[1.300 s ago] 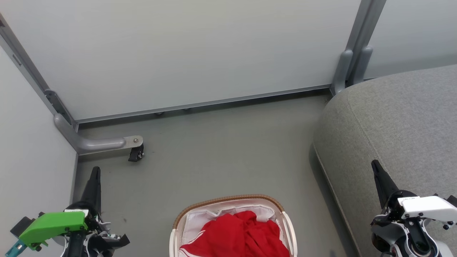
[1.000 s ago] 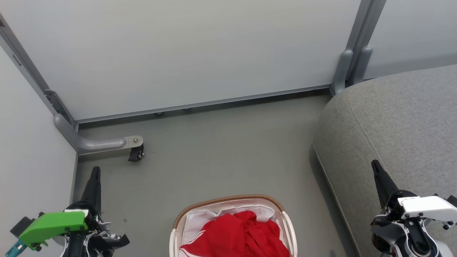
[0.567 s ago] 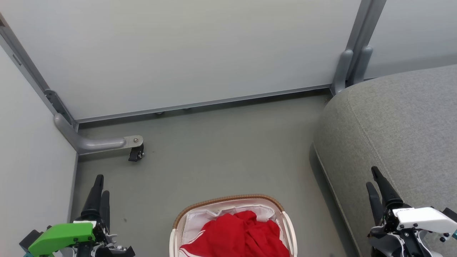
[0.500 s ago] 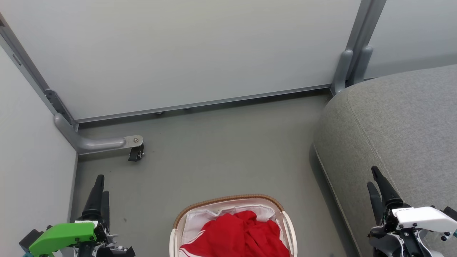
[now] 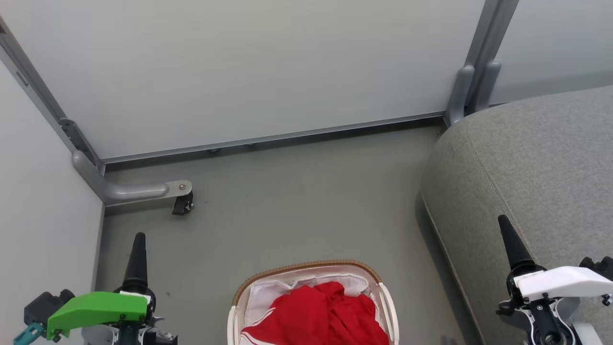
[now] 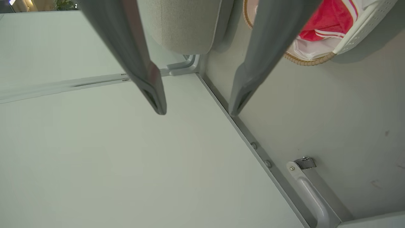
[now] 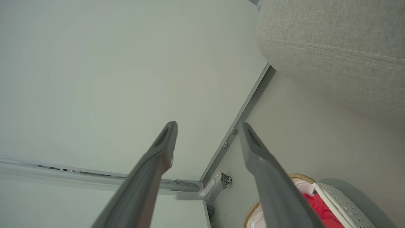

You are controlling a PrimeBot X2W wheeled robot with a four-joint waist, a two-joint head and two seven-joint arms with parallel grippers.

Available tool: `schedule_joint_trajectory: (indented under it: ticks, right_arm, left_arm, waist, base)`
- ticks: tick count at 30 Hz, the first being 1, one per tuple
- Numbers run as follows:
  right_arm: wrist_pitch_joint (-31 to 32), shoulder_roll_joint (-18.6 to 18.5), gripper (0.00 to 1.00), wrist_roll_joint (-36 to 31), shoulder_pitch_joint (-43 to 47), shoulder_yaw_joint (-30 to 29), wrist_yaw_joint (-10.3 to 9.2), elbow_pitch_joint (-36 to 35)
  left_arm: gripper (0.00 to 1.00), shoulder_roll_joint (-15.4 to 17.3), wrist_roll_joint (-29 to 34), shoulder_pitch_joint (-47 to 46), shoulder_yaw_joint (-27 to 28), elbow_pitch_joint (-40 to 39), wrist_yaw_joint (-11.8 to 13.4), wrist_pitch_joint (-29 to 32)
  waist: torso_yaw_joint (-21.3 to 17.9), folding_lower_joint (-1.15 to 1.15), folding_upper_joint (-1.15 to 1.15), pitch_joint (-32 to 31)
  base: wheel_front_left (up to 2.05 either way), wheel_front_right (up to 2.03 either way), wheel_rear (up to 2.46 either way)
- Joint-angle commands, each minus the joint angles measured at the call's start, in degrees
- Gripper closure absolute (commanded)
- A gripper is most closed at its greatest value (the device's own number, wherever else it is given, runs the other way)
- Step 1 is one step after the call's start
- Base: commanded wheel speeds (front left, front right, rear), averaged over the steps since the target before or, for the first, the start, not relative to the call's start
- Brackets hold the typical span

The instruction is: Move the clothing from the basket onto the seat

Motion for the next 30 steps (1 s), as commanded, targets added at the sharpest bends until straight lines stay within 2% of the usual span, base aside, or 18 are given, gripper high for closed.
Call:
schedule_joint_trajectory:
  ticks: [1,15,30]
  right_arm:
    - [-0.75,-0.76,0.0,-2.93,-1.61,0.32,0.01,-1.0]
    - [-3.84,-2.28,0.0,-17.07,-3.44,3.67,0.01,-0.67]
    - [-6.65,-2.69,0.0,-30.07,-3.06,5.02,0.02,-0.39]
  left_arm:
    - [0.0,0.9,3.22,-1.67,-0.26,-0.51,-0.2,-0.65]
    - [0.0,2.03,18.6,-2.53,-3.78,0.69,-0.24,-3.72]
    - [0.0,2.48,30.92,-1.85,-6.92,2.1,1.05,-6.52]
  waist:
    - [-0.01,0.0,0.0,0.01]
    - [0.07,0.0,0.0,0.19]
    - [0.22,0.0,0.0,0.2]
  base:
    - [0.0,0.0,0.0]
    - [0.0,0.0,0.0]
    - [0.0,0.0,0.0]
